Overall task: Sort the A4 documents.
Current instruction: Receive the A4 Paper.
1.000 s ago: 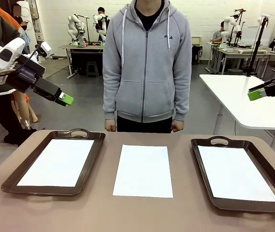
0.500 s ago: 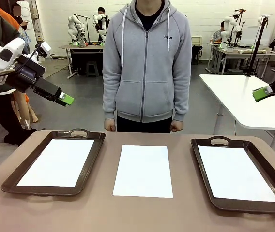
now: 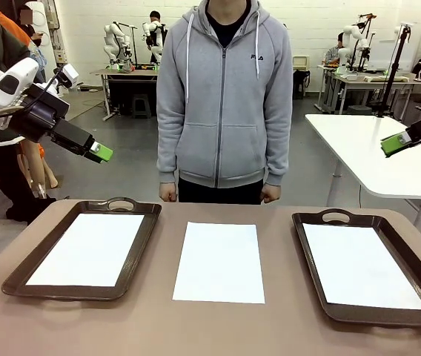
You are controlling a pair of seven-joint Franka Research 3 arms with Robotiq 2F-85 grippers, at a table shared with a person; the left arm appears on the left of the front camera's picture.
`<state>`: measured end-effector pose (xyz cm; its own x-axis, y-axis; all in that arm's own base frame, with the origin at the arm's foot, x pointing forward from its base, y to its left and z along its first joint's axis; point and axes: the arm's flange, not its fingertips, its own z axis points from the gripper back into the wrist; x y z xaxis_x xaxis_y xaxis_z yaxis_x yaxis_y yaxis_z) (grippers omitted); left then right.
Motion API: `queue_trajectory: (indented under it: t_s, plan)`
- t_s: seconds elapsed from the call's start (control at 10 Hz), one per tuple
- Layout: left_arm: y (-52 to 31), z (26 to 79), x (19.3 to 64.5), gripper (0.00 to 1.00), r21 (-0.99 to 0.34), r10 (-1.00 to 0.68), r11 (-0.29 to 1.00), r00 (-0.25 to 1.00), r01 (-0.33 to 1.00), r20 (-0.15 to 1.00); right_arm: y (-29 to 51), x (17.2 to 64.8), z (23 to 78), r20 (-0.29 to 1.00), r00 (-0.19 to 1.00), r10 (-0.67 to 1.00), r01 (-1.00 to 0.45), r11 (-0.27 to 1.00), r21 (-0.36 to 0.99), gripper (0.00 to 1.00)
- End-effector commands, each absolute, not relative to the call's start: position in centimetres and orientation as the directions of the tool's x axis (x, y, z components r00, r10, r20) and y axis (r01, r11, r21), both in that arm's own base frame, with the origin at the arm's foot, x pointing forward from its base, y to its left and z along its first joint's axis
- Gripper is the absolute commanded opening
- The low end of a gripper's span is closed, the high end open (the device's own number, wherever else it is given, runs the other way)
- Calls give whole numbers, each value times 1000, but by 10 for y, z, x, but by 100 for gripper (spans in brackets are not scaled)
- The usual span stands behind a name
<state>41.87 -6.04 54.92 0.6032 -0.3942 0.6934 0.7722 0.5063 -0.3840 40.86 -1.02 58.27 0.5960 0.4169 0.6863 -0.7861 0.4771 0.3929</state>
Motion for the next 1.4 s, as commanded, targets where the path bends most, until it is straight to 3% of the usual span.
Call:
queue_trajectory:
  t_s: [0.0, 1.3]
  plan:
    - [-59, 550, 418, 100, -381, -402, 503, 600, 776, 691, -12, 409, 582, 693, 598, 403, -782, 481, 396, 100]
    - [-59, 550, 418, 100, -381, -402, 503, 600, 776, 691, -12, 409, 582, 693, 598, 403, -782, 481, 396, 100]
